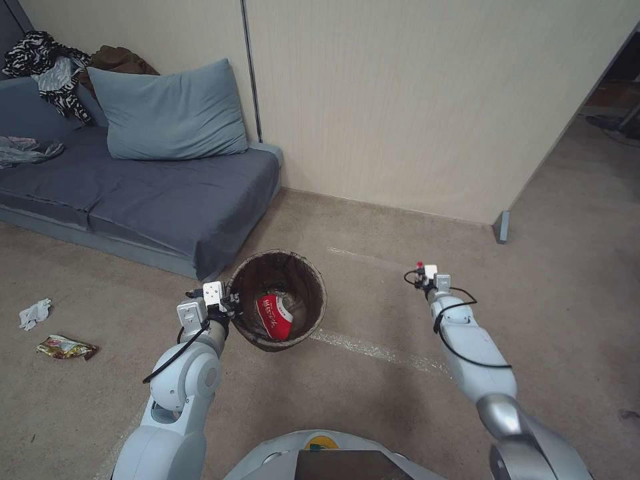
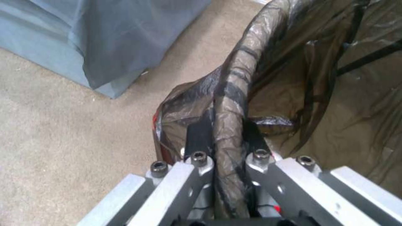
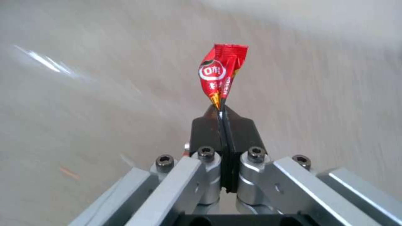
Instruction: Pick up the trash bin, then pick up the garbage from the floor and place it into the trash bin.
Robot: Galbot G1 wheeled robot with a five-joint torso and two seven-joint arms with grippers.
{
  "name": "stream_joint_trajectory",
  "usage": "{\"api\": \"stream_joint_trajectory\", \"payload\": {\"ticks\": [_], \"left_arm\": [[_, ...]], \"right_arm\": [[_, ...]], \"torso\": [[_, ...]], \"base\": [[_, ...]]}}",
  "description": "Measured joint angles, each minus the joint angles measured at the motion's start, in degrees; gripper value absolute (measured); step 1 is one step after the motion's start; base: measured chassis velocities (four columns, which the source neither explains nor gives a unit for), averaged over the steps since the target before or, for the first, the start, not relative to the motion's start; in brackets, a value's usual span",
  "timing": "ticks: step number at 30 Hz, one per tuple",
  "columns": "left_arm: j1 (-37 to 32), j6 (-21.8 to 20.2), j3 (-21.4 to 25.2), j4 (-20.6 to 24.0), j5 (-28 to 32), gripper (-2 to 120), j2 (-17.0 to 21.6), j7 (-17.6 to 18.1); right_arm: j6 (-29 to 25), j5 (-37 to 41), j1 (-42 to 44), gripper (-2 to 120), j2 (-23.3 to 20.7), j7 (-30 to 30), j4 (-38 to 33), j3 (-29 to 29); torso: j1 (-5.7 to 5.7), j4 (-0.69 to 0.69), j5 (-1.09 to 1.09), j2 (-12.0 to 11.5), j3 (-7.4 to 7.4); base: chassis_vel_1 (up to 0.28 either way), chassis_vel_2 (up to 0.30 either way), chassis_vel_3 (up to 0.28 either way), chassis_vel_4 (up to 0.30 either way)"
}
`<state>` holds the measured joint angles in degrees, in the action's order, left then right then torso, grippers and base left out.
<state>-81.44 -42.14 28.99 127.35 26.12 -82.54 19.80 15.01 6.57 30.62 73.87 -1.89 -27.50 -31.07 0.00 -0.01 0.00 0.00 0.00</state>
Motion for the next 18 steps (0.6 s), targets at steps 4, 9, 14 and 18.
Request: {"api": "stream_joint_trajectory", "payload": {"ticks": [4,9,14,18], "left_arm": [[0.00,0.00,0.16,0.02,0.00,3,0.00,0.01],[0.37,0.00,0.13,-0.22,-0.01,3,-0.14,0.13],[0.28,0.00,-0.06,-0.30,-0.09,3,-0.20,0.17],[0.30,0.00,-0.05,-0.35,-0.11,3,-0.20,0.18]], "right_arm": [[-2.51,0.51,6.50,0,-0.89,0.11,-13.77,1.11],[-10.56,1.68,20.76,0,-2.01,-4.44,-46.01,1.89],[-14.73,1.85,25.22,0,-1.65,-8.88,-59.43,2.61],[-17.83,2.45,27.36,0,-1.31,-11.63,-66.16,3.37]], "torso": [[0.00,0.00,-0.01,0.00,0.00],[0.00,0.02,0.02,0.00,0.01],[0.00,0.00,0.01,0.00,0.01],[0.00,0.01,0.00,0.00,0.01]], "base": [[0.000,0.000,0.000,0.000],[0.000,0.000,0.000,0.000],[0.000,0.000,0.000,0.000],[0.000,0.000,0.000,0.000]]}}
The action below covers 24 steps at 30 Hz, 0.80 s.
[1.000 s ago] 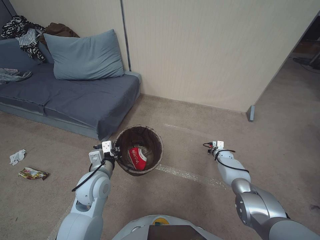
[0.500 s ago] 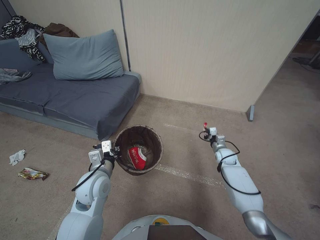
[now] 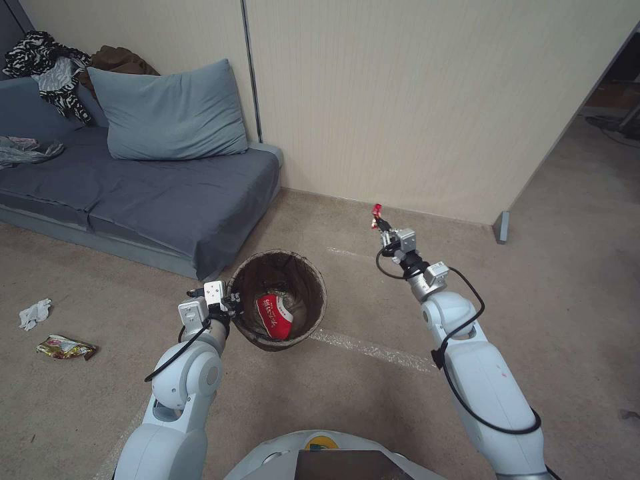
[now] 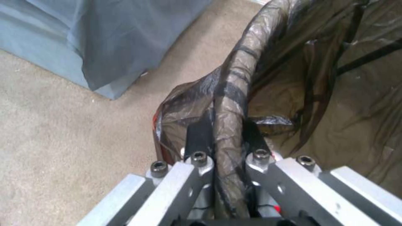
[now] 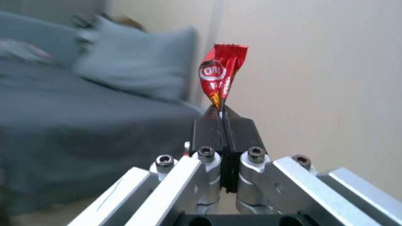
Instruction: Pick up the trash bin, then pick up the garbage from the floor and place it into the trash bin.
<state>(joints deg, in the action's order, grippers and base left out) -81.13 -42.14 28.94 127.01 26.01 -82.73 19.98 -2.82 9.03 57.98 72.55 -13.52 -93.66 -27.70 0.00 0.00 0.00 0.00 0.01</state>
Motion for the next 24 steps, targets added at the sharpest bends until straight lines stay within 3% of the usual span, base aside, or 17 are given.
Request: {"api": "stream_joint_trajectory", "payload": {"ticks": [4,9,12,24], "left_arm": [[0.58,0.00,-0.08,-0.18,0.05,3,0.07,0.04],[0.63,0.00,-0.32,-0.21,0.05,3,0.00,0.06],[0.58,0.00,-0.39,-0.07,0.08,3,0.03,0.08],[0.21,0.00,-0.56,0.24,0.06,3,-0.14,0.09]], "right_arm": [[-6.42,1.74,4.18,0,-0.12,-9.90,-9.85,1.68],[-7.46,2.17,6.44,0,-0.70,-16.12,-12.35,2.23],[-7.53,1.51,7.65,0,-2.02,-23.75,-13.29,4.13],[-7.25,0.00,6.47,0,-3.32,-26.76,-13.25,7.78]], "torso": [[0.00,0.00,0.01,0.00,0.00],[0.00,0.00,0.00,0.00,0.00],[0.00,0.00,0.00,0.00,0.00],[0.00,-0.01,0.00,0.00,-0.01]], "base": [[0.000,0.000,0.000,0.000],[0.000,0.000,0.000,0.000],[0.000,0.000,0.000,0.000],[0.000,0.000,0.000,0.000]]}}
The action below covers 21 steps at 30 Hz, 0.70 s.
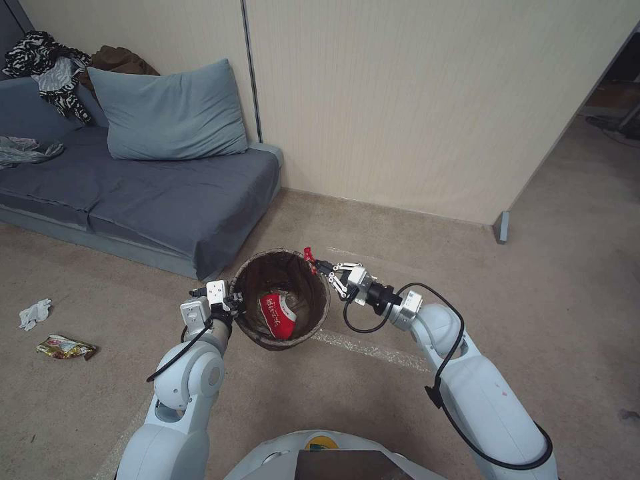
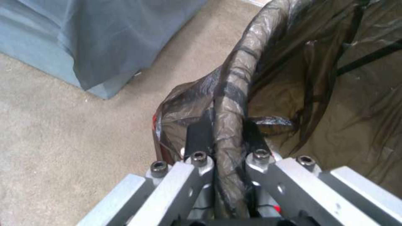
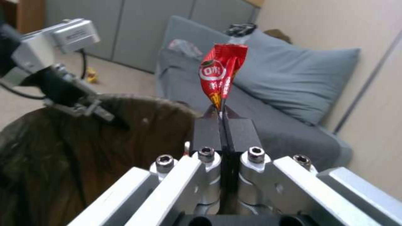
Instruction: Pick up the trash bin, then pick up the garbage from the floor and place it into the trash bin.
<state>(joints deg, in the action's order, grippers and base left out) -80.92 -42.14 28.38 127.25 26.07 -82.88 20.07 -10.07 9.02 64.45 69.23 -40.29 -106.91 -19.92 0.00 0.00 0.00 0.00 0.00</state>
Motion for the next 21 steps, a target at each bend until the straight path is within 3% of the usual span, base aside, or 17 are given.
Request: {"api": "stream_joint_trajectory", "payload": {"ticks": [21], "left_arm": [[-0.41,0.00,-0.60,0.57,-0.19,3,-0.39,0.03]], "right_arm": [[2.68,-1.76,-4.61,0,-3.34,-1.69,1.91,7.47]], "torso": [[0.00,0.00,0.00,0.00,0.00]], "base": [[0.000,0.000,0.000,0.000]]}}
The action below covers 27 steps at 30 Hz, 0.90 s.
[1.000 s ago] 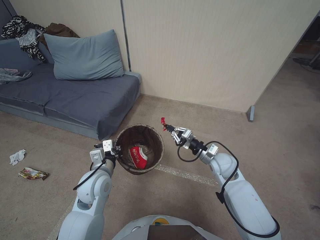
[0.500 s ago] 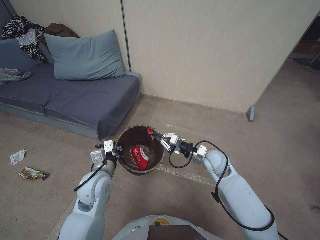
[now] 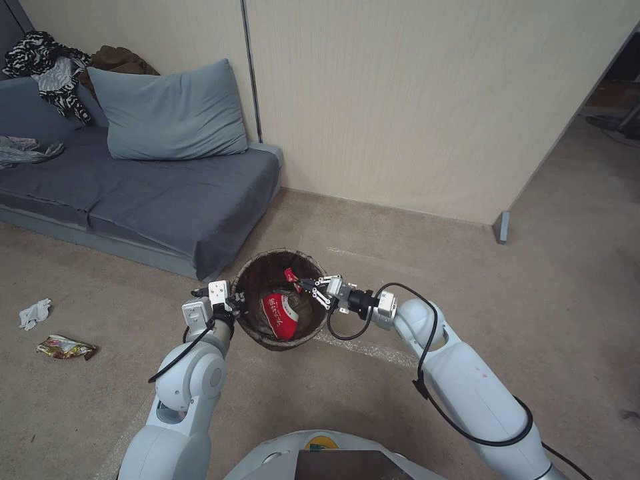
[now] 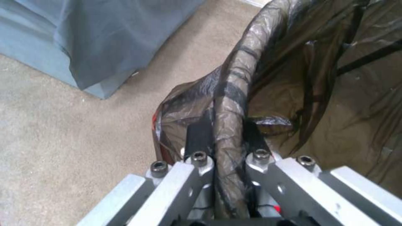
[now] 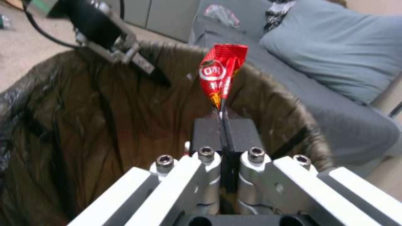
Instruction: Pick up the trash bin, then pick up the garbage from the floor and place it into the trash bin.
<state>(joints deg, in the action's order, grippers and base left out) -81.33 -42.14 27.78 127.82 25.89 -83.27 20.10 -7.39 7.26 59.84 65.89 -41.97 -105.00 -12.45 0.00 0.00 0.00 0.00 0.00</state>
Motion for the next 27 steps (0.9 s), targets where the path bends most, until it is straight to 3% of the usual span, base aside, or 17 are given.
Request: {"api": "stream_joint_trajectory", "payload": {"ticks": [3,6,18,20,27], "left_arm": [[0.05,0.00,-0.11,0.00,-0.01,3,-0.07,0.00],[0.09,0.00,-0.09,0.00,-0.01,3,-0.02,0.00],[-0.09,0.00,-0.53,0.21,0.03,3,-0.27,-0.02],[-0.09,0.00,-0.53,0.22,0.03,3,-0.27,-0.02],[-0.07,0.00,-0.63,0.31,0.06,3,-0.27,-0.03]], "right_arm": [[0.71,-0.74,-1.27,-2,-0.31,-0.01,2.01,1.82],[1.01,-1.35,-1.74,5,-0.46,-0.02,2.84,2.81],[5.74,-6.40,-2.80,54,0.46,0.83,3.77,4.76],[5.82,-6.50,-2.78,56,0.49,0.84,3.71,4.71],[5.94,-6.60,-2.47,86,0.52,1.05,3.29,3.79]], "torso": [[0.00,0.00,-0.01,0.00,0.00],[0.00,0.00,-0.01,0.00,0.00],[0.00,0.00,0.00,0.00,0.00],[0.00,0.00,0.00,0.00,0.00],[0.00,0.00,0.00,0.00,0.00]], "base": [[0.000,0.000,0.000,0.000],[0.000,0.000,0.000,0.000],[0.000,0.000,0.000,0.000],[0.000,0.000,0.000,0.000],[0.000,0.000,0.000,0.000]]}}
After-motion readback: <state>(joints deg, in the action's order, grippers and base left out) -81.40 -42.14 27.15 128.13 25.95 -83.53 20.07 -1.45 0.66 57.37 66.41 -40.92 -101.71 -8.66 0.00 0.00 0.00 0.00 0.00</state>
